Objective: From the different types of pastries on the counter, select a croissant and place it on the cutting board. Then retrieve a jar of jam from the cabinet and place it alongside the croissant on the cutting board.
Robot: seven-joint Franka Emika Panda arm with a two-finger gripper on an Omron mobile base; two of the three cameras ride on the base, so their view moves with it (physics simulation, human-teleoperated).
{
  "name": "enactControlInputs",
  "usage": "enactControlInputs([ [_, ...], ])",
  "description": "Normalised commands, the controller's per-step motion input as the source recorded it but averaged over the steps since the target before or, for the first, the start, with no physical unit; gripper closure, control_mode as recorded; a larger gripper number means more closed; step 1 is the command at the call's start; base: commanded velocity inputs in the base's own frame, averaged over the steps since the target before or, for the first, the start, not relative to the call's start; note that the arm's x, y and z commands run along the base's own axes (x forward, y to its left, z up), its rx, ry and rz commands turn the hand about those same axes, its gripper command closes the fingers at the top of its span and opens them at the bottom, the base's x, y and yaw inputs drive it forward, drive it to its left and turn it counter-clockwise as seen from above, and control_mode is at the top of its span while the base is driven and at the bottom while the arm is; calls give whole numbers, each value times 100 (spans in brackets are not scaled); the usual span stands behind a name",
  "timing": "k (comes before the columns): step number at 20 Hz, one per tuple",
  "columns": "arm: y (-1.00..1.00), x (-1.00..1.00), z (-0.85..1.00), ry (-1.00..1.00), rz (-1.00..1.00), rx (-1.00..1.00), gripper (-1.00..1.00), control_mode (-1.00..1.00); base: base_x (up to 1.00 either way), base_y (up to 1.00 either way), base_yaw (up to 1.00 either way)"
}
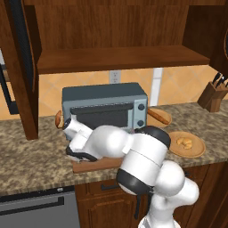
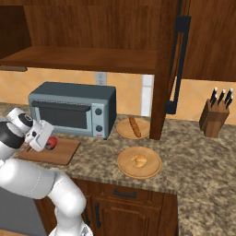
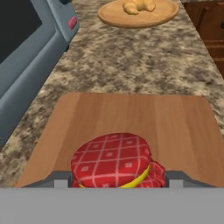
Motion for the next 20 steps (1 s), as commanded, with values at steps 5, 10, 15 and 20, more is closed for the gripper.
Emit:
enactControlInputs([
  [5,38,31,-33,-8,-14,-5,100,-100,0,0,0],
  [10,36,20,-35,-5,-15,-2,100,-100,0,0,0],
  [15,22,0,-46,-3,-10,0,100,-100,0,0,0],
  [20,1,0,-47,-1,-1,0,100,-100,0,0,0],
])
